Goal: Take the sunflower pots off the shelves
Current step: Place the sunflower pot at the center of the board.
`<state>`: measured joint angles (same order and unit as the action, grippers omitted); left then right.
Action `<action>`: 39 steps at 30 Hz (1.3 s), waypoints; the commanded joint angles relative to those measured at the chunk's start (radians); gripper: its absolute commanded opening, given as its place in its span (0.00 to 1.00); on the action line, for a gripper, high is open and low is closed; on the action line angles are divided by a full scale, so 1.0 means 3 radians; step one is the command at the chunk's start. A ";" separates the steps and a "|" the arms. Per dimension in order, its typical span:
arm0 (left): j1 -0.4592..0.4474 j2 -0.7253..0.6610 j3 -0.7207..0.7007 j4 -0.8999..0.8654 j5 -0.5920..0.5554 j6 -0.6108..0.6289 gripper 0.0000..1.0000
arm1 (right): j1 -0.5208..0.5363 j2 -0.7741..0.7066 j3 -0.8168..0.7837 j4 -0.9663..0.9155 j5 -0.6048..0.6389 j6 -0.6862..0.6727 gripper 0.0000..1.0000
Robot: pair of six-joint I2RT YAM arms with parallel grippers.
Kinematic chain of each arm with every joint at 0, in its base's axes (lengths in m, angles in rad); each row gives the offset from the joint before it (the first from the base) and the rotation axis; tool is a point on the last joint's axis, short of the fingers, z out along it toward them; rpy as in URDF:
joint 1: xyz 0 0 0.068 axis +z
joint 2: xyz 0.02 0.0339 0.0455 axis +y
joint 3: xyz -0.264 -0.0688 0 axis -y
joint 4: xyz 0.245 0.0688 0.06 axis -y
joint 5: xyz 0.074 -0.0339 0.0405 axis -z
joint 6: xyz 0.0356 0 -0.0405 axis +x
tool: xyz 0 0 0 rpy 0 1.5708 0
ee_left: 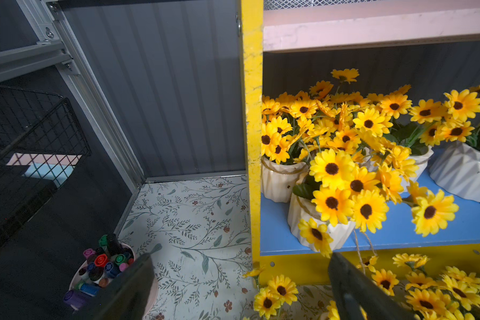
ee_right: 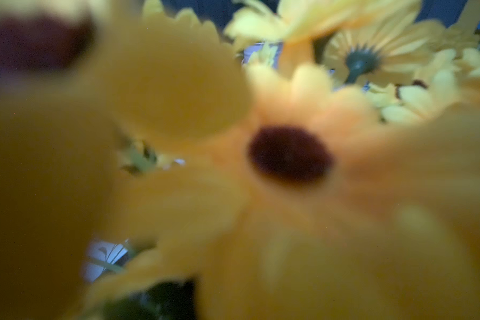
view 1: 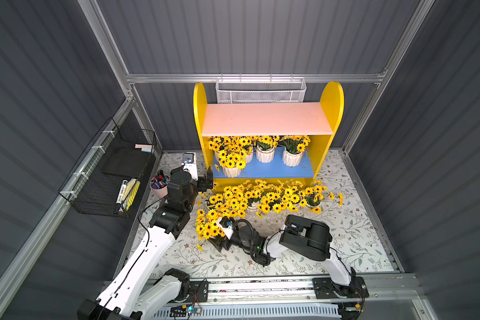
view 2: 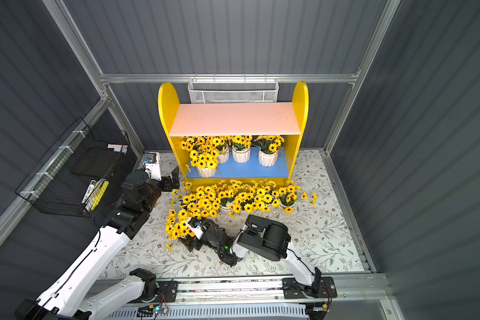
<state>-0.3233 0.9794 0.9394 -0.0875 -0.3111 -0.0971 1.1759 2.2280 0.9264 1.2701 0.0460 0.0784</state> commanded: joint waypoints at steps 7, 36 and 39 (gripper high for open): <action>0.0026 -0.0013 0.0060 -0.0011 0.0105 0.0034 0.99 | -0.0086 0.0053 0.0021 0.0367 -0.0035 -0.0108 0.44; 0.0024 0.0007 0.0103 -0.0056 0.0378 0.0019 1.00 | -0.0186 -0.0857 -0.0214 -0.1110 -0.0479 0.0074 0.99; 0.0025 0.0018 0.0105 -0.0056 0.0392 0.0014 0.99 | -0.0232 -0.0924 -0.0230 -0.1260 -0.0624 0.0090 0.99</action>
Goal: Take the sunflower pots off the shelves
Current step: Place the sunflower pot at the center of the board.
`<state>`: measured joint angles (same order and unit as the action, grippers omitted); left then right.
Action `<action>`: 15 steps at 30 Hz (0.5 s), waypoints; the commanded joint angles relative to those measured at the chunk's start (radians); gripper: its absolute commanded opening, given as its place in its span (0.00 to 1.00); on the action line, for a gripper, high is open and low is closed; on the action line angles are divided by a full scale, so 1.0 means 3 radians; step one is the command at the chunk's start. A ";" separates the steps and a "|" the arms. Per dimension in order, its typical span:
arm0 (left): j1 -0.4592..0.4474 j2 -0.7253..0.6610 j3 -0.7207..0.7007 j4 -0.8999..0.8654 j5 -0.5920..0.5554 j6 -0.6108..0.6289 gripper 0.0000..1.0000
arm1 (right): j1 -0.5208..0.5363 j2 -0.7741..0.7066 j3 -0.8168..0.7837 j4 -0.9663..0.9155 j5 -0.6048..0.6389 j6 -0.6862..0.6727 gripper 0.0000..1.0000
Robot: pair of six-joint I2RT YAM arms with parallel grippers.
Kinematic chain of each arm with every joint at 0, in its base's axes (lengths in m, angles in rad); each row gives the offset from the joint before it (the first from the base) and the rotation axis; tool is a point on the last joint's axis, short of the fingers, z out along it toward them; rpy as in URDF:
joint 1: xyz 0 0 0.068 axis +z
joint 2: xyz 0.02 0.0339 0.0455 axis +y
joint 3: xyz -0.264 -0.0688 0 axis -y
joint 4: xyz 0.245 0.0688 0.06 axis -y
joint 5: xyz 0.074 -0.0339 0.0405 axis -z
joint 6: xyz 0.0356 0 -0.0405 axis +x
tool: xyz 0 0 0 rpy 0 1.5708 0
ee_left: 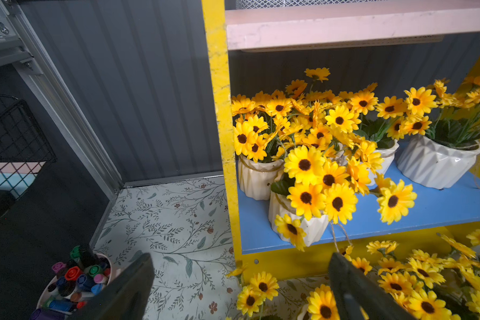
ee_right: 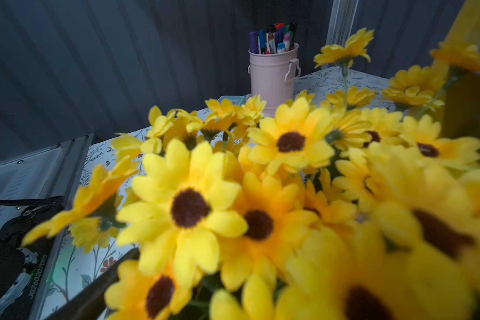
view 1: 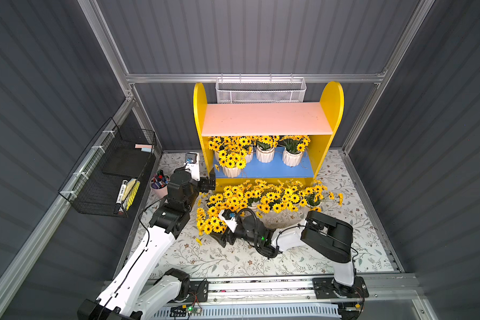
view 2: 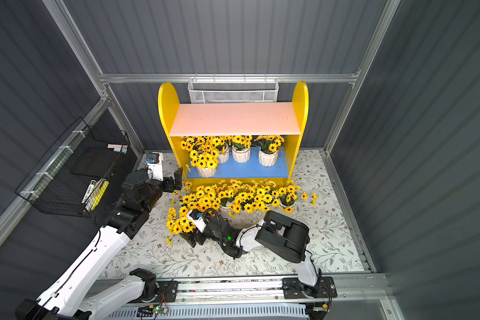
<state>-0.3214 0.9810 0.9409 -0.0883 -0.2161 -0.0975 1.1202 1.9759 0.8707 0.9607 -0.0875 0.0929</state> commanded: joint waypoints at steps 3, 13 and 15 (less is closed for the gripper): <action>0.0018 -0.0003 0.0100 -0.0049 0.0073 0.0013 0.99 | -0.0043 -0.0146 -0.0040 -0.0363 -0.0286 0.0022 0.99; 0.0019 0.0018 0.0104 -0.0043 0.0238 -0.0031 0.99 | -0.0037 -0.0604 -0.0294 -0.0782 -0.0378 0.0004 0.99; 0.0018 0.0023 0.0105 -0.0033 0.0319 -0.0051 0.99 | -0.0039 -0.0767 -0.0359 -0.0940 -0.0316 -0.0017 0.99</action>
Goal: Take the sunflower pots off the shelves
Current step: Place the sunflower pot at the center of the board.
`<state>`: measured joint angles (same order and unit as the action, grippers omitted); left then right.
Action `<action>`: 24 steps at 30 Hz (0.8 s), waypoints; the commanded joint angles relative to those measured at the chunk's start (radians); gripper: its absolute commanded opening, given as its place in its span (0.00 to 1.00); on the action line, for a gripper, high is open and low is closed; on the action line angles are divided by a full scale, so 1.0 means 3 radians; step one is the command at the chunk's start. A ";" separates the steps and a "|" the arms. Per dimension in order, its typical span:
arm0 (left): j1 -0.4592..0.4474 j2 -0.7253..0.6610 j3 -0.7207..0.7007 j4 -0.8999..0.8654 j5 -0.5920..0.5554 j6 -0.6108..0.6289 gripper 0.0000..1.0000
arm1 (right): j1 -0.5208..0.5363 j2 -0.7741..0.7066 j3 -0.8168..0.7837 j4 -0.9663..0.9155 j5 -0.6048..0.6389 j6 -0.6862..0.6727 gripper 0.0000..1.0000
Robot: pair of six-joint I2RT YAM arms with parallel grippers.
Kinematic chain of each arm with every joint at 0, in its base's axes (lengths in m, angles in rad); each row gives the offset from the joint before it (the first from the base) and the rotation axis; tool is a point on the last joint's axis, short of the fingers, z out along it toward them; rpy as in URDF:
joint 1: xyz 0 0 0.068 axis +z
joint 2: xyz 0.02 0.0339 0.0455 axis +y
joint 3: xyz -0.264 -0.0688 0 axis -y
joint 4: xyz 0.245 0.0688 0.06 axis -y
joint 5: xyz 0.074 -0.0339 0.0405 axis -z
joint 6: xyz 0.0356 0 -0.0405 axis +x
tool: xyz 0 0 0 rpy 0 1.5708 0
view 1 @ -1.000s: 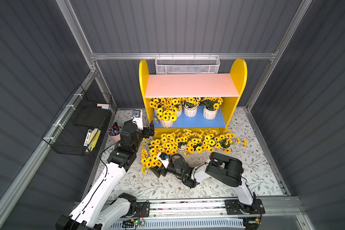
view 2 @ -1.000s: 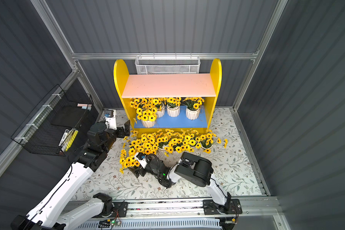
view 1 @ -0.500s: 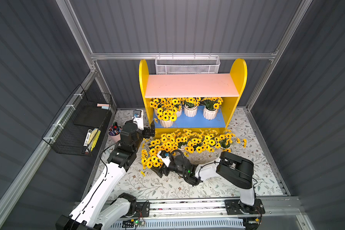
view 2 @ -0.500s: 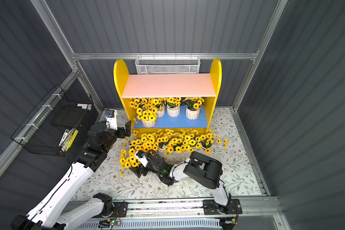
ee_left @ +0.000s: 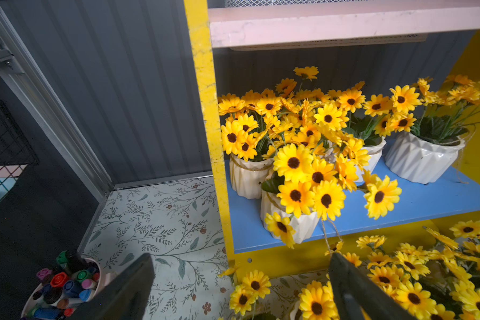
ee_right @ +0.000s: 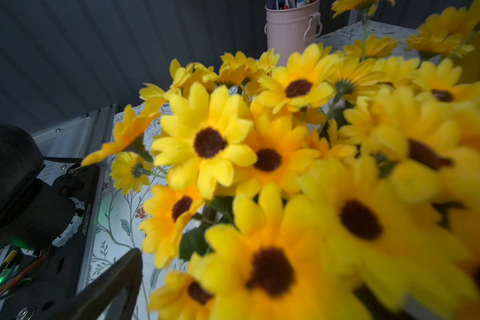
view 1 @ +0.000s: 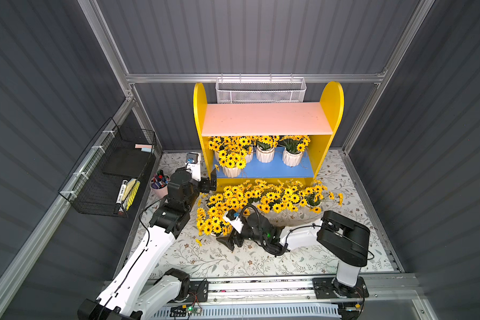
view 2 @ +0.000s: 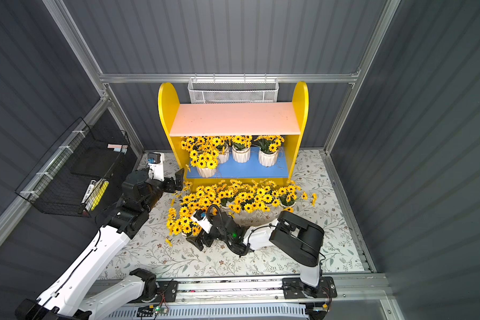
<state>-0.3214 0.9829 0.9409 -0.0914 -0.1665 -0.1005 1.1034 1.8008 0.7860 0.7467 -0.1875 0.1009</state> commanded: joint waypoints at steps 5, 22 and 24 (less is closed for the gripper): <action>0.0013 0.0058 0.0091 0.0005 0.0375 -0.0130 0.99 | 0.0023 -0.0623 -0.0233 -0.0624 0.0164 -0.0060 0.99; -0.0431 0.0423 0.0111 0.0071 0.0911 -0.0002 0.99 | -0.0596 -0.2287 -0.0063 -0.2290 0.1320 0.0216 0.99; -0.0494 0.0489 0.0117 0.0053 0.0860 -0.0026 0.99 | -0.0747 -0.2407 -0.0094 -0.2341 0.1361 0.0264 0.99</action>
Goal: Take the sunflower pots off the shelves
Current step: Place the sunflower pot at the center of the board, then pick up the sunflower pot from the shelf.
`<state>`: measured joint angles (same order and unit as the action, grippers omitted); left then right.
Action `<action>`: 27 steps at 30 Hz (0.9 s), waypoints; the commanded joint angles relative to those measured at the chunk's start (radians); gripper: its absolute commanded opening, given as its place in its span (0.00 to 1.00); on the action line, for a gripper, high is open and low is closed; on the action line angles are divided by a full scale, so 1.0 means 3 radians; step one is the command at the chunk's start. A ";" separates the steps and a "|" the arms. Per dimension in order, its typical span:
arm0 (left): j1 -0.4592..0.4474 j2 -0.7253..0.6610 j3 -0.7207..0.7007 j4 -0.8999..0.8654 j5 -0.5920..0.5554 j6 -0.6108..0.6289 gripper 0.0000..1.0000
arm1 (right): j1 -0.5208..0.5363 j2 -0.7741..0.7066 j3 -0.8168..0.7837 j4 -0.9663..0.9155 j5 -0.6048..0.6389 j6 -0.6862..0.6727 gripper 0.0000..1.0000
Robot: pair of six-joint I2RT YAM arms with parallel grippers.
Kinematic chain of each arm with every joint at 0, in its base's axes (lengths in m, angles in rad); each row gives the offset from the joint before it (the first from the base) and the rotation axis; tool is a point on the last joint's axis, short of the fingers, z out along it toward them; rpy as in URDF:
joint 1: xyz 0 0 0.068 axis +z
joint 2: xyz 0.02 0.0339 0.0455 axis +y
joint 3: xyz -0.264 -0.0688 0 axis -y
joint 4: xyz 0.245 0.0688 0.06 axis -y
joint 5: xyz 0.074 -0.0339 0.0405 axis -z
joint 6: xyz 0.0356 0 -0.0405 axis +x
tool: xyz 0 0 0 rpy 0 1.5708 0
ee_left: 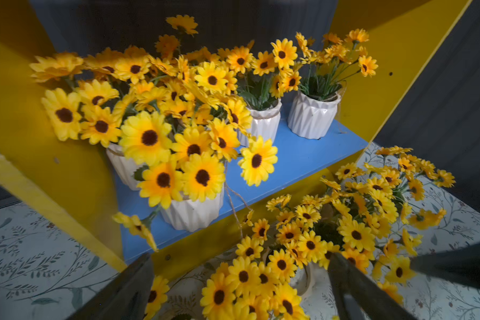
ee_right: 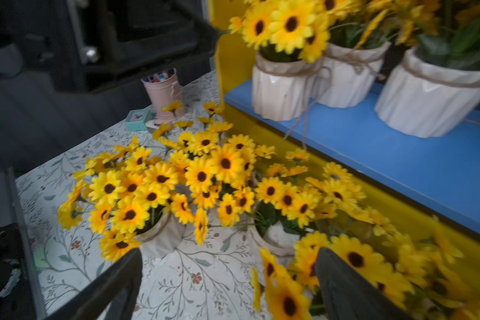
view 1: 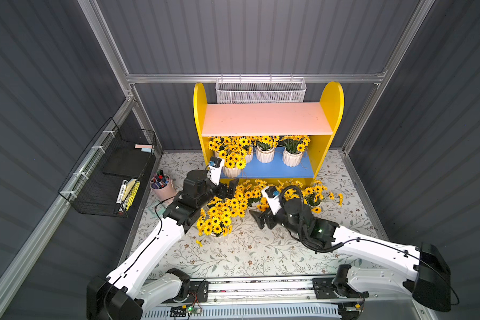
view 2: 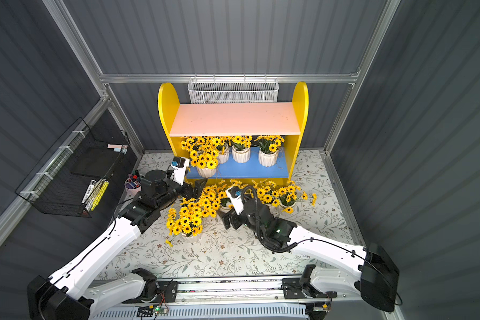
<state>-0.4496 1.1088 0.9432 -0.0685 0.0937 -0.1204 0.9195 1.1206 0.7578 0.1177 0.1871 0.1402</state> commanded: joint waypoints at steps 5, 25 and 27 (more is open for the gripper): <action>-0.0092 0.0199 0.0068 0.0012 -0.0065 -0.0162 0.99 | -0.0422 -0.0421 -0.0142 -0.0260 0.0160 0.0296 0.99; -0.0087 0.0938 0.0044 0.0576 -0.0465 -0.0317 0.99 | -0.0558 -0.1121 -0.0699 -0.0042 0.0218 0.0537 0.99; -0.0087 0.1014 0.0023 0.0705 -0.0533 -0.0310 0.99 | -0.0560 -0.1220 -0.0724 -0.0126 0.0215 0.0540 0.99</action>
<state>-0.4751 1.3914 0.9447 0.0608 -0.0208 -0.2039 0.7578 0.7891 0.5510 0.1020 0.2436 0.2859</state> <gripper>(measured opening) 0.994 0.989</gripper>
